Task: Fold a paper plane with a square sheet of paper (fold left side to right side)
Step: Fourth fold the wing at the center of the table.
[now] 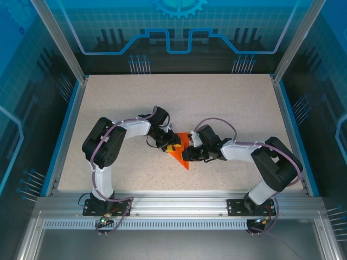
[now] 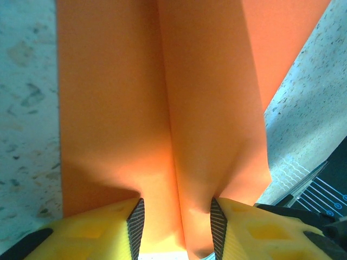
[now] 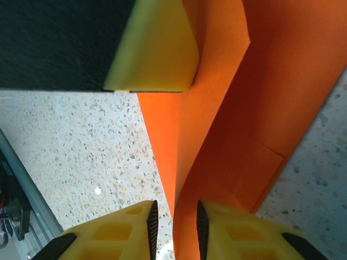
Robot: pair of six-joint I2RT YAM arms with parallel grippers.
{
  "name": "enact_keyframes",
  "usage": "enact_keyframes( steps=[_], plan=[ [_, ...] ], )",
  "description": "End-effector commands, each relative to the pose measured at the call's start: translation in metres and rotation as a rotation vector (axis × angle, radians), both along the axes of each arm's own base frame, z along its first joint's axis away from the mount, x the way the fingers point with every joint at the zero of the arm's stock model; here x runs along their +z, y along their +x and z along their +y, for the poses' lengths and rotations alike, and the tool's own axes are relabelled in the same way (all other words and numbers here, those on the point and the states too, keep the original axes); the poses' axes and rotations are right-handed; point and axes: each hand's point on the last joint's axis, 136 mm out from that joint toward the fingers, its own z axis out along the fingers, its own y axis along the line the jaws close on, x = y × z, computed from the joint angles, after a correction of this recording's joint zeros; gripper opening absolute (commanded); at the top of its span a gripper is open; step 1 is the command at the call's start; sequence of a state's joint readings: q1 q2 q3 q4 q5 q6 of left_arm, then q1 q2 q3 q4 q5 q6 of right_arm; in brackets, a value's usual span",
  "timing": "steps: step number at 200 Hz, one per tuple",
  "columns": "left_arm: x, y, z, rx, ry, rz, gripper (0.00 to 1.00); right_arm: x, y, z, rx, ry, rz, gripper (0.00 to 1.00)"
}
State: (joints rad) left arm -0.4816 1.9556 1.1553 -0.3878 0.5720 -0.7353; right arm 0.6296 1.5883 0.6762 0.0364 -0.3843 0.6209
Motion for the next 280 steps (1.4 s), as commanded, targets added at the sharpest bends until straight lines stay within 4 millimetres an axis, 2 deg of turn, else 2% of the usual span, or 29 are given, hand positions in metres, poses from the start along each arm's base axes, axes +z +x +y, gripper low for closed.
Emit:
enact_keyframes(
  steps=[1,33,63,106,141,199,234,280],
  plan=[
    [-0.018,-0.008,0.010,0.019,0.083,0.054,0.40,0.020,0.010,-0.004,0.002,0.020,-0.039,0.31],
    [-0.018,-0.008,0.010,0.017,0.085,0.053,0.40,0.029,0.026,-0.013,-0.066,0.084,-0.034,0.34],
    [-0.019,-0.008,0.010,0.018,0.085,0.054,0.40,0.031,0.038,-0.005,-0.079,0.157,0.006,0.35],
    [-0.019,-0.008,0.009,0.017,0.084,0.055,0.40,0.021,0.051,0.003,-0.099,0.161,0.040,0.35],
    [-0.019,-0.009,0.009,0.016,0.082,0.056,0.40,0.014,0.051,0.005,-0.099,0.159,0.062,0.33],
    [-0.020,-0.009,0.009,0.017,0.084,0.058,0.40,0.004,0.047,0.000,-0.099,0.122,0.083,0.19],
    [-0.020,-0.009,0.009,0.017,0.086,0.059,0.41,-0.002,0.048,-0.008,-0.104,0.045,0.077,0.04],
    [-0.021,-0.010,0.010,0.015,0.087,0.062,0.40,-0.011,0.050,-0.018,-0.117,-0.050,0.069,0.02]
  ],
)
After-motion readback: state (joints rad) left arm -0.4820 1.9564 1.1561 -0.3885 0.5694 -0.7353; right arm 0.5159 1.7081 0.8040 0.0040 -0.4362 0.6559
